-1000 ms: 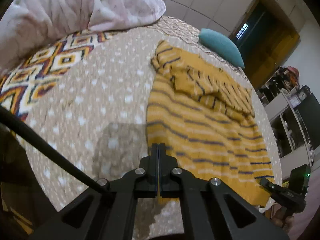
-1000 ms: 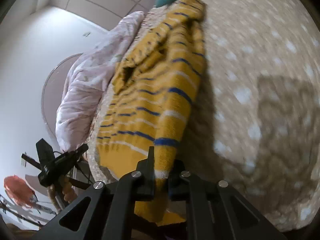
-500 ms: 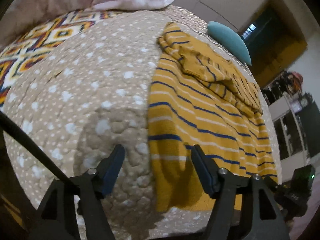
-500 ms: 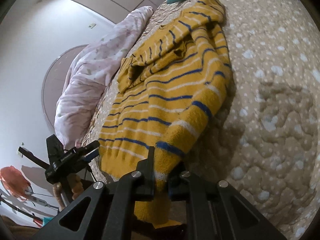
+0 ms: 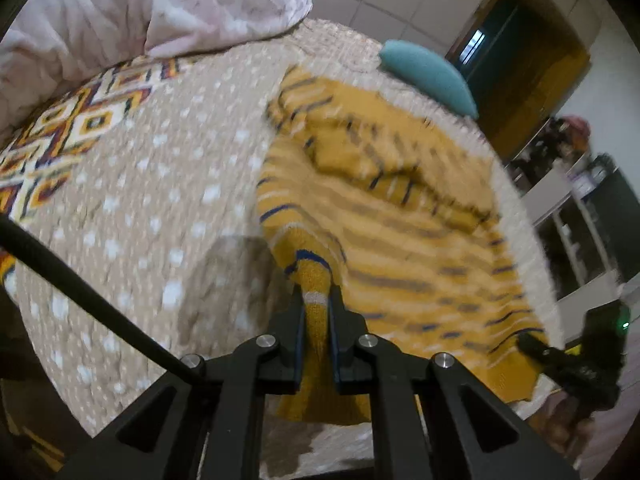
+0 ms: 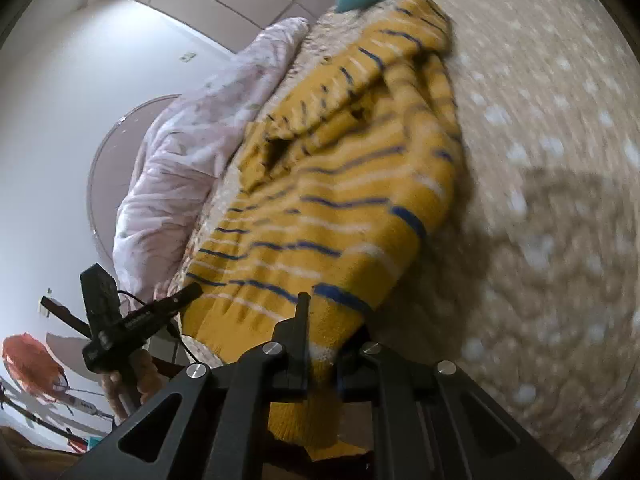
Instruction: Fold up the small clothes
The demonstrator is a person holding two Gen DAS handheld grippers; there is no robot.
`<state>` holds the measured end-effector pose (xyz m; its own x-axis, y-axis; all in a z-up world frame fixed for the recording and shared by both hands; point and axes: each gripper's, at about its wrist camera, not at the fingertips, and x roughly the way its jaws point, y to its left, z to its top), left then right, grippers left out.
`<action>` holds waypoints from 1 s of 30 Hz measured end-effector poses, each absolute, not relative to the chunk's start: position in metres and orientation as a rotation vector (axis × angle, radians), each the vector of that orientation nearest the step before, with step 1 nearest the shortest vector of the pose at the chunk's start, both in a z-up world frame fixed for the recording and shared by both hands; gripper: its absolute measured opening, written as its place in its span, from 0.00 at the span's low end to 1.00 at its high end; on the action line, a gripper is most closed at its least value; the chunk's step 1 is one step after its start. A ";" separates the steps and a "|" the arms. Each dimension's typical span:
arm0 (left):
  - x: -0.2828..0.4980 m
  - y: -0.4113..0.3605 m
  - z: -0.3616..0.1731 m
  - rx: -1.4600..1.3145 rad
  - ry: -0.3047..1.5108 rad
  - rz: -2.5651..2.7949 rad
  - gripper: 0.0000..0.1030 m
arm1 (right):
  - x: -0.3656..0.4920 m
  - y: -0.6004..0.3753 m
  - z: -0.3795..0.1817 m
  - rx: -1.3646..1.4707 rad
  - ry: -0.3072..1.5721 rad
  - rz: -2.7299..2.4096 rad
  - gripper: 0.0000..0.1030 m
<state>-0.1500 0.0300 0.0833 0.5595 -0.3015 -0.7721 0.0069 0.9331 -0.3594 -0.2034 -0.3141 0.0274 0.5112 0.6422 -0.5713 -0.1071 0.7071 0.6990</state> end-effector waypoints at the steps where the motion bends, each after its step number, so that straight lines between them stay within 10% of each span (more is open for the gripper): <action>1: -0.142 0.029 0.090 -0.341 0.954 -0.189 0.09 | -0.194 -0.314 0.038 0.643 0.915 0.505 0.10; 16: 0.133 0.002 0.083 -0.468 1.077 -0.046 0.12 | 0.059 -0.336 0.070 0.678 0.886 0.291 0.12; 22: 0.154 0.033 0.085 -0.567 1.008 -0.010 0.37 | 0.103 -0.379 0.030 0.889 0.933 0.232 0.22; 30: 0.140 0.050 0.087 -0.525 0.994 -0.004 0.40 | 0.125 -0.402 0.027 1.035 0.911 0.265 0.28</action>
